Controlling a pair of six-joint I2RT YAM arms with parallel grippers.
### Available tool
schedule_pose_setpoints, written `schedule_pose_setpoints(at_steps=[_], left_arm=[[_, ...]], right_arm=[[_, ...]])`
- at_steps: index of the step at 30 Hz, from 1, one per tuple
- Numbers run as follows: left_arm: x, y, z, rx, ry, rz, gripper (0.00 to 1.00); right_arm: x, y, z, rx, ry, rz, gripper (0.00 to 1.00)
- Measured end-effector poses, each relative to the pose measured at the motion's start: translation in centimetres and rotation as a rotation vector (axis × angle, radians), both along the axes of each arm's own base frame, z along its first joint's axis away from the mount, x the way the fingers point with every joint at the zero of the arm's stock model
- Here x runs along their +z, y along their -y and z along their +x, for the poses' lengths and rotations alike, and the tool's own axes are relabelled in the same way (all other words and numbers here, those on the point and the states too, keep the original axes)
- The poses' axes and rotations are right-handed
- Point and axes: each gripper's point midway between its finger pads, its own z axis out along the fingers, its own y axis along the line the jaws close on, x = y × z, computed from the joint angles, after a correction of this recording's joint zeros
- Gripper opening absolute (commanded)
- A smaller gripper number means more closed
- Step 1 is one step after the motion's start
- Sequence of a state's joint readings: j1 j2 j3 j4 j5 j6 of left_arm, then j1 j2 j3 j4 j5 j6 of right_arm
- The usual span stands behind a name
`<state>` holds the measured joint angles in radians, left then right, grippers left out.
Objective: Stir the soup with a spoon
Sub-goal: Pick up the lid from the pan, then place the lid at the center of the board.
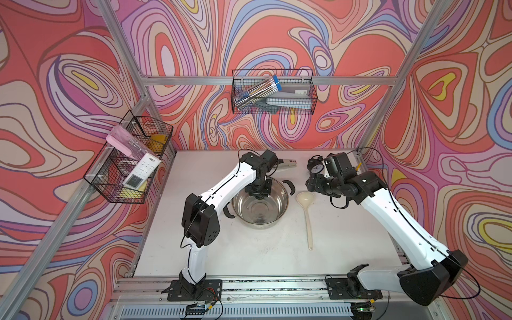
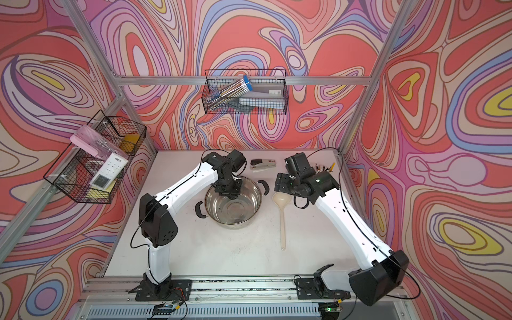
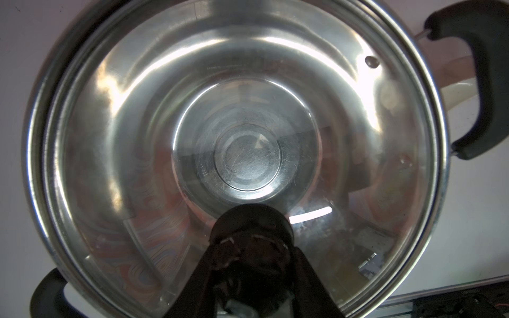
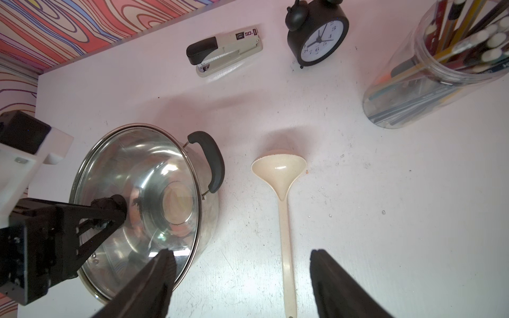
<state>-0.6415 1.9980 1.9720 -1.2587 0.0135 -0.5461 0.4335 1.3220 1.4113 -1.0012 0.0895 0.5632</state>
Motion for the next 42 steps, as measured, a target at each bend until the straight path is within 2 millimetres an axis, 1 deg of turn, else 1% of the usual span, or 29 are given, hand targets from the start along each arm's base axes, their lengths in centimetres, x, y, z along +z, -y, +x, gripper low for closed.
schedule_pose_setpoints(at_steps=[3, 5, 6, 8, 11, 13, 14, 15, 16, 17, 19, 22, 25, 28, 31, 34, 37, 39, 42], left_arm=[[2.6, 0.0, 0.7, -0.002, 0.052, -0.013, 0.26], [5.3, 0.1, 1.6, 0.005, 0.118, -0.049, 0.26], [6.2, -0.1, 2.0, 0.01, 0.142, -0.062, 0.26], [8.3, -1.4, 2.5, 0.041, 0.187, -0.089, 0.26], [10.5, -5.2, 3.3, 0.119, 0.234, -0.105, 0.26], [11.4, -9.1, 3.4, 0.201, 0.252, -0.099, 0.26], [11.5, -10.6, 3.3, 0.234, 0.254, -0.094, 0.26], [11.5, -12.7, 3.1, 0.28, 0.254, -0.085, 0.26], [11.3, -14.8, 2.8, 0.326, 0.252, -0.075, 0.26], [11.0, -16.4, 2.5, 0.362, 0.248, -0.067, 0.25], [9.9, -19.9, 1.6, 0.446, 0.232, -0.048, 0.25], [7.7, -23.2, 0.3, 0.529, 0.195, -0.021, 0.25], [4.8, -25.0, -0.8, 0.576, 0.139, -0.004, 0.23], [1.9, -26.0, -1.5, 0.605, 0.088, 0.005, 0.23], [-0.2, -26.8, -1.9, 0.627, 0.061, 0.013, 0.22], [-1.6, -27.3, -1.7, 0.637, 0.053, 0.017, 0.22], [-3.0, -27.8, -0.9, 0.644, 0.051, 0.013, 0.2], [-4.1, -28.4, -0.3, 0.66, 0.047, 0.012, 0.19], [-5.9, -29.7, -0.1, 0.684, 0.019, 0.033, 0.18]], right_arm=[[0.0, 0.0, 0.1, 0.0, 0.002, 0.001, 0.8], [0.0, -0.1, 0.1, 0.0, 0.005, 0.003, 0.8], [0.1, -0.1, 0.2, 0.0, 0.007, 0.004, 0.8], [0.1, -0.1, 0.3, 0.0, 0.012, 0.006, 0.8], [0.2, -0.2, 0.4, 0.001, 0.015, 0.008, 0.8], [0.0, -0.3, 0.5, 0.003, 0.011, 0.008, 0.8], [-0.1, -0.4, 0.6, 0.005, 0.008, 0.008, 0.8], [-0.2, -0.5, 0.8, 0.006, 0.004, 0.009, 0.8], [-0.3, -0.7, 1.0, 0.007, 0.002, 0.008, 0.8], [-0.3, -0.8, 1.2, 0.01, 0.001, 0.008, 0.8], [-0.4, -1.1, 1.7, 0.015, -0.002, 0.011, 0.8], [-0.5, -1.6, 2.4, 0.024, -0.004, 0.017, 0.8], [-0.9, -2.1, 3.0, 0.032, -0.008, 0.019, 0.8], [-1.3, -2.5, 3.4, 0.037, -0.017, 0.021, 0.8], [-1.9, -2.8, 3.6, 0.044, -0.033, 0.023, 0.8], [-2.4, -3.0, 3.8, 0.049, -0.049, 0.024, 0.8], [-2.8, -3.1, 3.8, 0.053, -0.059, 0.028, 0.8], [-3.3, -3.2, 3.7, 0.055, -0.066, 0.03, 0.8], [-4.5, -3.1, 3.3, 0.051, -0.096, 0.027, 0.8]])
